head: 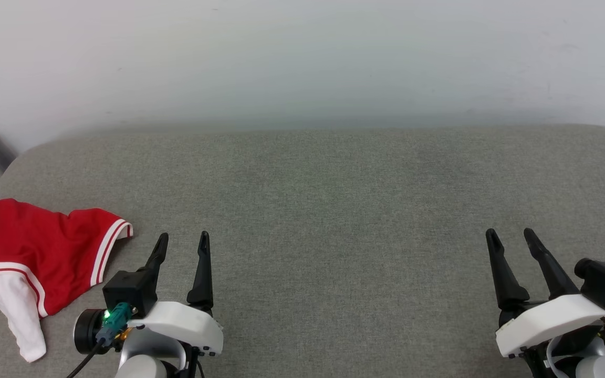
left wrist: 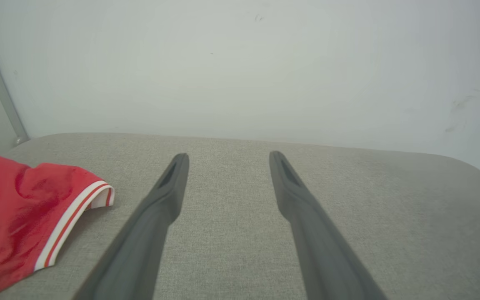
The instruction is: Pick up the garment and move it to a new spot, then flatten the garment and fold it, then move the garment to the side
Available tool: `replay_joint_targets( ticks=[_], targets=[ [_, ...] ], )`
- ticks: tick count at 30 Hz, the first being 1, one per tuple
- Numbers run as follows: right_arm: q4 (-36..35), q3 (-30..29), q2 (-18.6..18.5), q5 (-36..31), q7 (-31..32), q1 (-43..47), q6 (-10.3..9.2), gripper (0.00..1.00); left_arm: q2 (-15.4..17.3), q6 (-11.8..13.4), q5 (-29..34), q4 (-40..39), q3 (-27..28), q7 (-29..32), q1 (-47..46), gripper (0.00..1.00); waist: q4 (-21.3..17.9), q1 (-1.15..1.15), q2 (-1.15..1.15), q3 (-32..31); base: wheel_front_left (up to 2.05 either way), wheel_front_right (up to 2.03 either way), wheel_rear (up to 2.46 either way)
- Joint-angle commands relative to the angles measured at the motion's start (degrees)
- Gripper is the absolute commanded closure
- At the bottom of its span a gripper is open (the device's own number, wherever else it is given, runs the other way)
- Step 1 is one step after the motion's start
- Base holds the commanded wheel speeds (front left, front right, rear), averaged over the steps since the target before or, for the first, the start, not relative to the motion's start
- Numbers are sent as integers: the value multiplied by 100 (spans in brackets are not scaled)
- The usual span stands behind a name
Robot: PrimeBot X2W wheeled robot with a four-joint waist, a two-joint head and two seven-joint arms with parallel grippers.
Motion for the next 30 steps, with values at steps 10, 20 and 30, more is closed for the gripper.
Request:
replay_joint_targets(
  ticks=[10, 20, 30],
  targets=[
    [-136, -41, -3, -565, -3, 20, 0, 0, -45, -117, 475, 15, -62, -164, -2, 0, 22, 0, 0, 5, 0, 0, 0],
    [-233, -81, 59, -1010, -46, 72, 0, 0, -128, -236, 852, 91, 44, -280, 24, 0, 29, 0, 0, 3, 0, 0, 0],
    [-414, -128, 134, -1441, -64, 137, -1, 0, -244, -374, 1248, 148, 228, -397, 48, 0, 19, 0, 0, 2, 0, 0, 0]
  ],
)
